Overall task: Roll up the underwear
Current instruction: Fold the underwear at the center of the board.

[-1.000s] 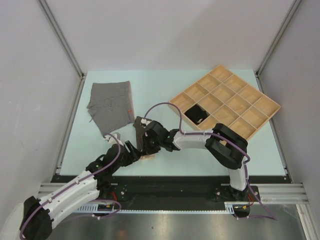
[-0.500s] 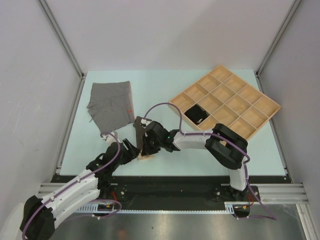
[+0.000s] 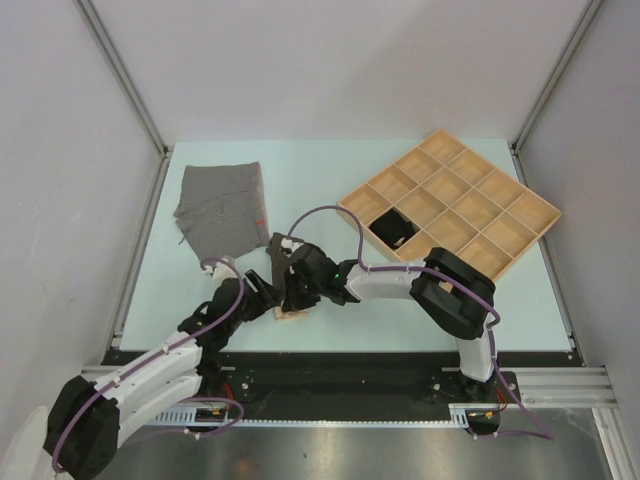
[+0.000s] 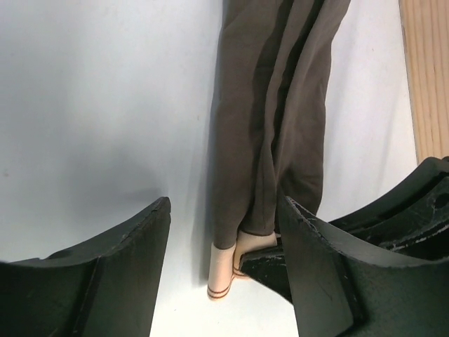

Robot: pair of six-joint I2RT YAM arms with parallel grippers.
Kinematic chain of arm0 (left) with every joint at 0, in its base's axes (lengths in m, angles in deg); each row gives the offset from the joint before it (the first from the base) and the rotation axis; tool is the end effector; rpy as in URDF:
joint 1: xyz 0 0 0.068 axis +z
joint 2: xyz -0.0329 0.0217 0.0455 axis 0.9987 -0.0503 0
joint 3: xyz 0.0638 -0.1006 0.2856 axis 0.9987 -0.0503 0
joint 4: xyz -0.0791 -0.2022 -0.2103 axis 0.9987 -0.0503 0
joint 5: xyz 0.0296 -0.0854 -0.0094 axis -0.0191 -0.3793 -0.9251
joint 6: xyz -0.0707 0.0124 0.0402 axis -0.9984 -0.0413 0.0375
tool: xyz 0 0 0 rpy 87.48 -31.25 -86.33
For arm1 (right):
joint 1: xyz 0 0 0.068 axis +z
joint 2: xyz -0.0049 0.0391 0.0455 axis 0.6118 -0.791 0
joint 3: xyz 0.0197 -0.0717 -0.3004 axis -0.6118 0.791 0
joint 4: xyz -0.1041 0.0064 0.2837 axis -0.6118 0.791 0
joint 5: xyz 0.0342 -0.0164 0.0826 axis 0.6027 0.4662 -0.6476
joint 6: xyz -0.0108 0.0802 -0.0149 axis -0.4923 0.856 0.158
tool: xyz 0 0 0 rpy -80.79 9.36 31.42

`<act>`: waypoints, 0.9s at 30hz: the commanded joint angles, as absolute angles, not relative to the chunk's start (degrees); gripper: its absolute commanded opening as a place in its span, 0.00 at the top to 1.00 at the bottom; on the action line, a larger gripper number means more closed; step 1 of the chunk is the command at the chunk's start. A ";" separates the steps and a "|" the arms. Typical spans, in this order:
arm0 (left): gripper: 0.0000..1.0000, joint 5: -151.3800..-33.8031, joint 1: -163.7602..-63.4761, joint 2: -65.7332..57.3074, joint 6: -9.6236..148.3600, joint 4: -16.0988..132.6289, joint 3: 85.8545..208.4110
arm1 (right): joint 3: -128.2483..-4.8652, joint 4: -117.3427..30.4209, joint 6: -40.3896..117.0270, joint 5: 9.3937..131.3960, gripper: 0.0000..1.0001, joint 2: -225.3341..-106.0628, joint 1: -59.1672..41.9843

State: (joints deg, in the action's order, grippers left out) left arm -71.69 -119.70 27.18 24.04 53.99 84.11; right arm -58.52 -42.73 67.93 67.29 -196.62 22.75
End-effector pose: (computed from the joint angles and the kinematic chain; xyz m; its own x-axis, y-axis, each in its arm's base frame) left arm 0.1674 -0.0882 0.1210 -0.5940 -0.5905 -0.5463 -0.2187 0.7721 -0.5967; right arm 0.2258 0.4256 0.1311 -0.8297 -0.2809 -0.4824 -0.5298 0.6685 0.5219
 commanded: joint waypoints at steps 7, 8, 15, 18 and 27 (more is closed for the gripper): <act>0.33 -73.87 -118.94 20.31 26.01 63.45 87.09 | -58.69 -41.42 67.63 67.84 1.00 -196.50 24.16; 0.33 -74.57 -118.94 18.30 26.28 64.07 87.18 | -58.86 -41.33 67.45 67.84 1.00 -196.50 24.24; 0.40 -76.86 -118.94 13.10 25.84 65.74 86.83 | -60.09 -40.01 66.48 68.72 1.00 -196.24 24.77; 0.54 -77.03 -118.94 13.10 25.93 66.27 85.86 | -60.35 -39.93 66.40 68.72 0.92 -195.80 24.86; 0.84 -77.83 -118.85 9.67 26.45 66.88 85.33 | -59.30 -36.77 64.99 68.90 0.45 -188.52 25.65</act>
